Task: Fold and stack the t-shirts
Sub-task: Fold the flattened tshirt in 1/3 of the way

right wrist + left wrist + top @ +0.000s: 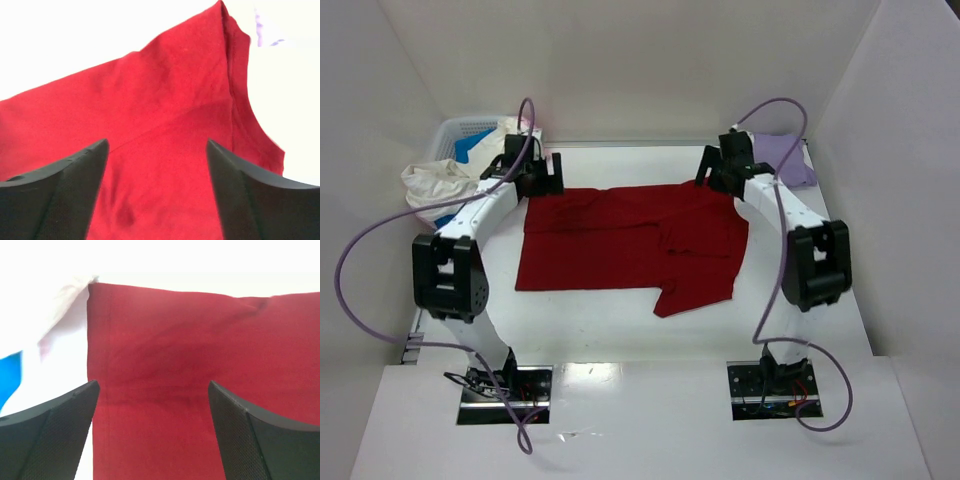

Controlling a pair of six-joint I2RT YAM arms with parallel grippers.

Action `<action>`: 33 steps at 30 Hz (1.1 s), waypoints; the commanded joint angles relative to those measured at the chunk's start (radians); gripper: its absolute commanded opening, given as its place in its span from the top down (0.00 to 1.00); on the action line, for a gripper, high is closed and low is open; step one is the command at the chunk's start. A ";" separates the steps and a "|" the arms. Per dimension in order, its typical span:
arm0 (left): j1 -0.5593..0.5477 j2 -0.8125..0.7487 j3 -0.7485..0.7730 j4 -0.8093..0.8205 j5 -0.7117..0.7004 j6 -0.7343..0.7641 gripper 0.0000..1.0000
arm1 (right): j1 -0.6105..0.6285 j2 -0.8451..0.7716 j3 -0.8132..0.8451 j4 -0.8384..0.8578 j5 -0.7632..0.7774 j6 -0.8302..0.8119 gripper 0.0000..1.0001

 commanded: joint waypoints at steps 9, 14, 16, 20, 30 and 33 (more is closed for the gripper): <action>-0.002 -0.398 -0.344 0.040 0.073 -0.205 0.00 | -0.006 -0.537 -0.505 -0.056 0.001 0.310 0.00; -0.002 -0.459 -0.448 0.049 0.083 -0.289 0.00 | -0.006 -0.599 -0.517 -0.258 0.037 0.381 0.00; 0.050 -0.485 -0.487 0.072 0.131 -0.328 0.00 | -0.006 -0.632 -0.537 -0.312 0.037 0.401 0.00; 0.084 -0.562 -0.596 0.103 0.145 -0.371 0.00 | -0.006 -0.674 -0.575 -0.368 -0.001 0.444 0.00; 0.102 -0.574 -0.614 0.090 0.102 -0.381 0.00 | 0.038 -0.654 -0.658 -0.441 0.003 0.551 0.05; 0.111 -0.574 -0.614 0.090 0.102 -0.381 0.00 | 0.038 -0.588 -0.658 -0.452 -0.007 0.572 0.05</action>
